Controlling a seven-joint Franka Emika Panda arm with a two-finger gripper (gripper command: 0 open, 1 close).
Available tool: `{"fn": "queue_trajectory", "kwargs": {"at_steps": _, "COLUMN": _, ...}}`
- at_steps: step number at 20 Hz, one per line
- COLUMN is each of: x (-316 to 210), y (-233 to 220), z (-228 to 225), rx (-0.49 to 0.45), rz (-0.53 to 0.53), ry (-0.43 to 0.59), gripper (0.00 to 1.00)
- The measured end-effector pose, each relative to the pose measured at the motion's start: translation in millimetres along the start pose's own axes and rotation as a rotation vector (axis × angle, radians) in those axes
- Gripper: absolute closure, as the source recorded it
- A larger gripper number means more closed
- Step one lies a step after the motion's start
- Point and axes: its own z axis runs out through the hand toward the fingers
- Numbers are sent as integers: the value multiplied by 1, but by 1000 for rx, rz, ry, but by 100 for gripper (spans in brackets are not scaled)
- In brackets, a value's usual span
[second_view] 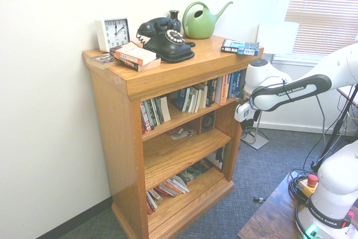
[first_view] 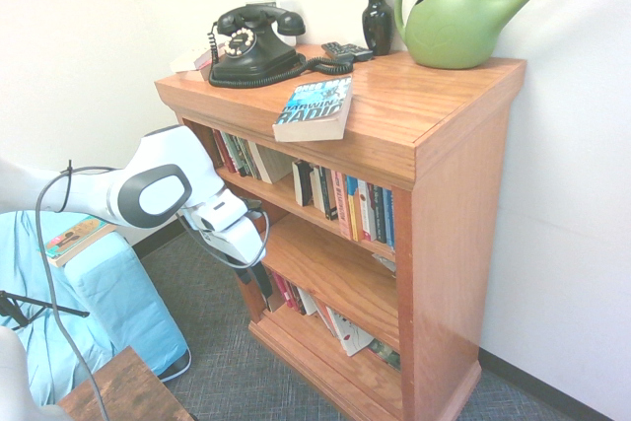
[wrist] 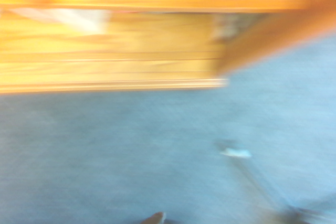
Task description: Put the book on the shelf
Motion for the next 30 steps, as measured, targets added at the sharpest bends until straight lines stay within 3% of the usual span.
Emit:
{"fn": "queue_trajectory", "kwargs": {"at_steps": 5, "x": 18, "y": 62, "z": -47, "rx": -147, "rz": -1, "ry": 217, "gripper": 0}}
{"fn": "queue_trajectory", "kwargs": {"at_steps": 11, "x": 56, "y": 92, "z": -83, "rx": -275, "rz": -94, "ry": 423, "gripper": 0}}
{"fn": "queue_trajectory", "kwargs": {"at_steps": 21, "x": 92, "y": 58, "z": -155, "rx": -368, "rz": -330, "ry": 722, "gripper": 0}}
{"fn": "queue_trajectory", "kwargs": {"at_steps": 30, "x": 88, "y": 46, "z": -147, "rx": -414, "rz": -508, "ry": 855, "gripper": 0}}
